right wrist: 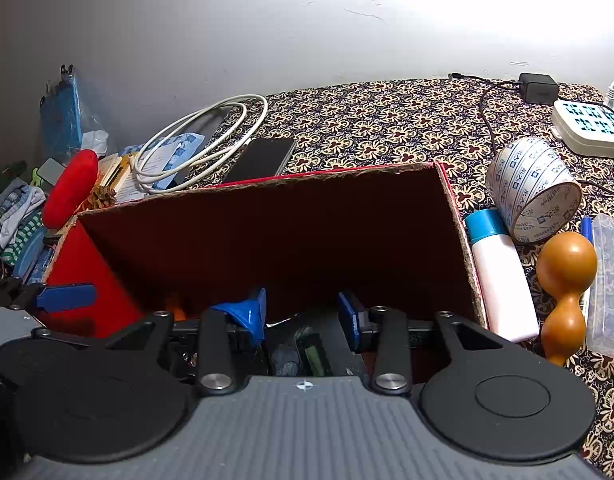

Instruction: Organize rigid objects

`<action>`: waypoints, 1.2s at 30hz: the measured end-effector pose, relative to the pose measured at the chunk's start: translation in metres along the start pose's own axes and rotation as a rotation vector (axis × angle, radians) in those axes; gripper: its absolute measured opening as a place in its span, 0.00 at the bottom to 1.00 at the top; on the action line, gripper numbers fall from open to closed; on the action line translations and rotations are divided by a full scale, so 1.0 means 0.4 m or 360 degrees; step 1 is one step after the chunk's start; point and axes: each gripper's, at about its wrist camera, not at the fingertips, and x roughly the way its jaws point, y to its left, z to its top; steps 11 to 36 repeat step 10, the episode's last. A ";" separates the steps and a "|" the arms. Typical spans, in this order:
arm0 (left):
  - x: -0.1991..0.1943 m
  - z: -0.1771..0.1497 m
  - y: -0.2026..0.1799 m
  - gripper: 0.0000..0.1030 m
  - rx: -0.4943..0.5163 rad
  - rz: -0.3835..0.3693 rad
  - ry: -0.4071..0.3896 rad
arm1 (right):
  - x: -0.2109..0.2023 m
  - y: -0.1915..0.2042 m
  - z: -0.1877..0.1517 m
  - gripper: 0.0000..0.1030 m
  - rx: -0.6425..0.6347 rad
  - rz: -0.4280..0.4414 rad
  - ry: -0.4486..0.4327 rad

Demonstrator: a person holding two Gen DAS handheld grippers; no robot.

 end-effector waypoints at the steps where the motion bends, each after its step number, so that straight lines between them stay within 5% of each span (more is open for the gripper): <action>1: -0.001 -0.001 0.000 0.99 0.0002 -0.0008 -0.0004 | 0.000 0.000 0.000 0.21 0.0001 0.0000 0.0000; 36: -0.008 -0.002 0.000 0.99 0.0008 0.0000 -0.0031 | 0.003 -0.005 -0.003 0.21 -0.0002 0.0000 0.0004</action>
